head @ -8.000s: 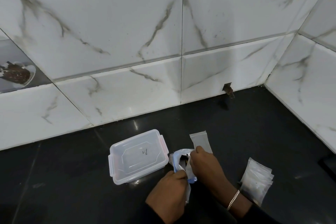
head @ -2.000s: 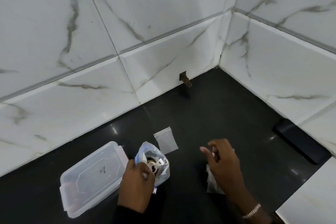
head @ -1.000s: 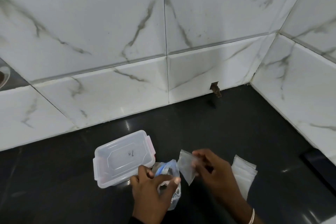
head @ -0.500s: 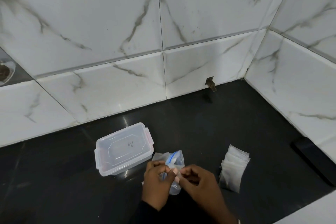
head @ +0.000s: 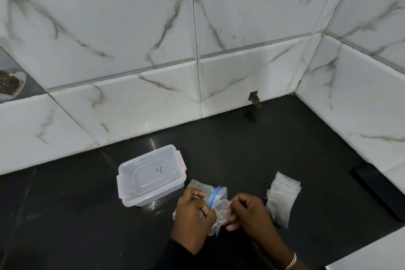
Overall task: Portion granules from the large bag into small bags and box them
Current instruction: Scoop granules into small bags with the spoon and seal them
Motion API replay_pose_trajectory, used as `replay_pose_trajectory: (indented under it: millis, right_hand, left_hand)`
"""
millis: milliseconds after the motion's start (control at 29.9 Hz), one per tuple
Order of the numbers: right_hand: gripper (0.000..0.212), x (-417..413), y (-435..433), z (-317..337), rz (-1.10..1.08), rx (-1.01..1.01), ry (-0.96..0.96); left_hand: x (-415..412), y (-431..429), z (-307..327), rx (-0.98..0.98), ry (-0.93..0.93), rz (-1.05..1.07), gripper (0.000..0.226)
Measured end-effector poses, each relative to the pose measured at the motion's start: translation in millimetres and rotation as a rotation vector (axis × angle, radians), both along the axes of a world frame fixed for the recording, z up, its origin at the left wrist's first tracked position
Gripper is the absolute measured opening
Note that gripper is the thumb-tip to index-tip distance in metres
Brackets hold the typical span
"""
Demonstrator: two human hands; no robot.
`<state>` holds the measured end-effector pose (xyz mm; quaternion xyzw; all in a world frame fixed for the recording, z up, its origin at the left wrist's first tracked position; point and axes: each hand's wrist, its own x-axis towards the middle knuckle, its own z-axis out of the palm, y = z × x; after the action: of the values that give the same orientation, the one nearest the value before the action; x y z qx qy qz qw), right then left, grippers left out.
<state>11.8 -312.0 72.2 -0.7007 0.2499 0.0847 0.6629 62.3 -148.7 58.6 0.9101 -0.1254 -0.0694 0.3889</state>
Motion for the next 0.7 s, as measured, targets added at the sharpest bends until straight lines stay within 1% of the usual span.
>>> replay_pose_trajectory:
  millis: [67, 100, 134, 167, 234, 301, 401, 435, 502, 568, 602, 669, 702]
  right_hand:
    - [0.005, -1, 2, 2, 0.046, -0.065, -0.043]
    - [0.008, -1, 4, 2, 0.095, -0.124, -0.068]
    - [0.017, -2, 5, 3, 0.178, -0.214, -0.099]
    - [0.022, -2, 5, 4, 0.268, -0.311, -0.151]
    - [0.022, -1, 5, 3, 0.449, -0.492, -0.272]
    - [0.022, -2, 5, 1, 0.534, -0.604, -0.34]
    - [0.023, -1, 9, -2, 0.479, -0.659, -0.32]
    - [0.02, -1, 11, -3, 0.441, -0.669, -0.318]
    - [0.014, 0, 14, -2, 0.336, -0.651, -0.29]
    - [0.019, 2, 13, -3, 0.238, -0.609, -0.216]
    - [0.018, 2, 12, -3, 0.229, -0.586, -0.174]
    - [0.017, 3, 11, -4, 0.255, -0.554, -0.141]
    - [0.02, 2, 10, -3, 0.272, -0.552, -0.131]
  left_hand:
    - [-3, -4, 5, 0.047, -0.054, -0.049, 0.022]
    - [-5, -6, 7, 0.061, -0.076, -0.074, 0.016]
    - [-6, -7, 8, 0.076, -0.088, -0.095, 0.009]
    - [-5, -7, 9, 0.083, -0.095, -0.107, 0.01]
    - [-5, -5, 7, 0.08, -0.107, -0.108, 0.018]
    - [-4, -3, 4, 0.056, -0.114, -0.091, 0.024]
    - [-7, -1, 6, 0.011, -0.126, -0.062, 0.032]
    - [-8, -2, 7, -0.003, -0.127, -0.065, 0.033]
    - [-10, -3, 8, -0.012, -0.129, -0.067, 0.03]
    - [-12, -5, 7, -0.024, -0.129, -0.076, 0.027]
    - [-15, -6, 7, -0.022, -0.121, -0.083, 0.025]
    - [-20, -8, 6, 0.044, -0.094, -0.079, 0.021]
    - [-23, -9, 3, 0.07, -0.097, -0.076, 0.022]
